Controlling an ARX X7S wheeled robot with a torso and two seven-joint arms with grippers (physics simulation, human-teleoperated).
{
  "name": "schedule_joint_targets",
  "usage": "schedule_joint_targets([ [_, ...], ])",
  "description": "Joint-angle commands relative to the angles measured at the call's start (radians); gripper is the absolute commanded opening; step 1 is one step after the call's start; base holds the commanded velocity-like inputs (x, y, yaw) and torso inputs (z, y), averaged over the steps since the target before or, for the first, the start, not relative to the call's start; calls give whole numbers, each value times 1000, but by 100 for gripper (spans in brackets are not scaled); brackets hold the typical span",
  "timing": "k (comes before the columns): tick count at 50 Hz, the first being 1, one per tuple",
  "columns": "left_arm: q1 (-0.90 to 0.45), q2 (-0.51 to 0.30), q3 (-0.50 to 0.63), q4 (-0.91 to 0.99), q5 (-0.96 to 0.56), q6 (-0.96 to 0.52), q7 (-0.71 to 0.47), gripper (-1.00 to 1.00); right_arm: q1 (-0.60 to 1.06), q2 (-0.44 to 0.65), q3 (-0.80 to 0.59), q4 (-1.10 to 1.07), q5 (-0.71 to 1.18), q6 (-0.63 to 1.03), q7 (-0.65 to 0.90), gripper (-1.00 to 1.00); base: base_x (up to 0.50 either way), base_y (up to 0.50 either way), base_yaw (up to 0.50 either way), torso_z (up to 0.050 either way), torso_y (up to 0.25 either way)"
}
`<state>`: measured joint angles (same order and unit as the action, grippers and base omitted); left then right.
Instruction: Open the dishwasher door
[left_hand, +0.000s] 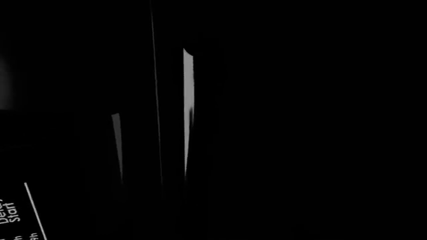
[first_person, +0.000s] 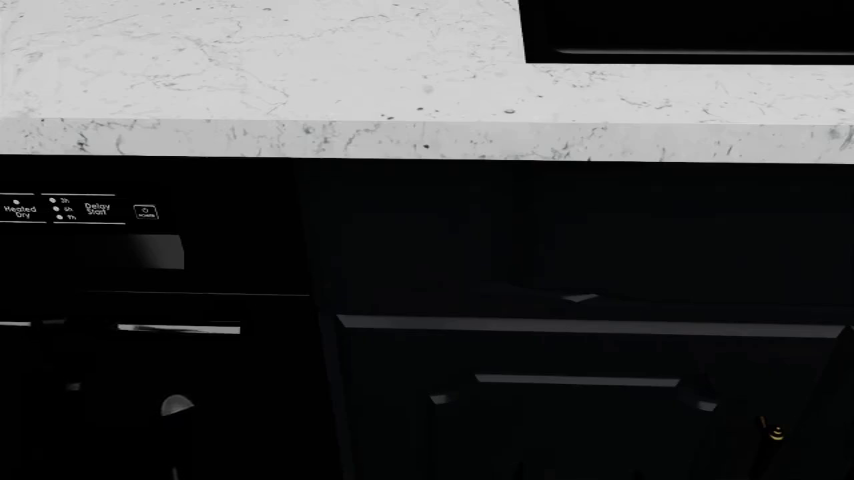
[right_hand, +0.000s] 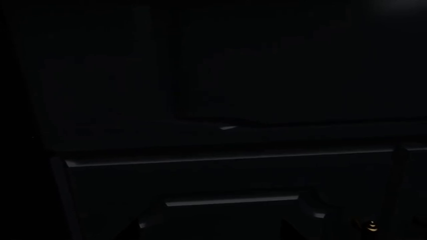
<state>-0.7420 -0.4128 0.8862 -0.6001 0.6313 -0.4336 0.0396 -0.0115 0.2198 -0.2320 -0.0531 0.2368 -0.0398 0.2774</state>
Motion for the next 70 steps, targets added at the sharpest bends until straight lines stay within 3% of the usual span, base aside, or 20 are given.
schedule_joint_targets([
  [1,-129,90,44,-301,1,113,-56,100,0,5,4,3,7,-7,8,100,0,0,0,0,0],
  [17,-248,212,88,-704,-9,282,-177,100,1,15,3,-3,15,-3,21,100,0,0,0,0,0],
  [24,-255,214,163,-708,-81,263,-210,100,8,17,0,1,17,-1,24,100,0,0,0,0,0],
  [36,-284,209,401,-708,-306,241,-244,100,17,21,-4,4,21,2,29,100,0,0,0,0,0],
  [37,-285,208,419,-708,-323,247,-245,-100,19,21,-5,7,20,0,28,100,0,0,0,0,0],
  [58,-282,195,616,-703,-480,299,-269,-100,10,30,-11,-4,28,-3,39,100,3,0,-1,0,0],
  [60,-275,168,620,-642,-476,272,-260,-100,10,30,-13,-5,29,-3,39,100,0,0,-1,0,0],
  [63,-253,62,619,-386,-472,138,-227,-100,10,30,-13,-2,30,-8,38,100,0,0,0,0,0],
  [70,-215,-36,619,-157,-466,17,-217,-100,9,32,-17,-3,32,-10,40,100,0,0,-1,0,0],
])
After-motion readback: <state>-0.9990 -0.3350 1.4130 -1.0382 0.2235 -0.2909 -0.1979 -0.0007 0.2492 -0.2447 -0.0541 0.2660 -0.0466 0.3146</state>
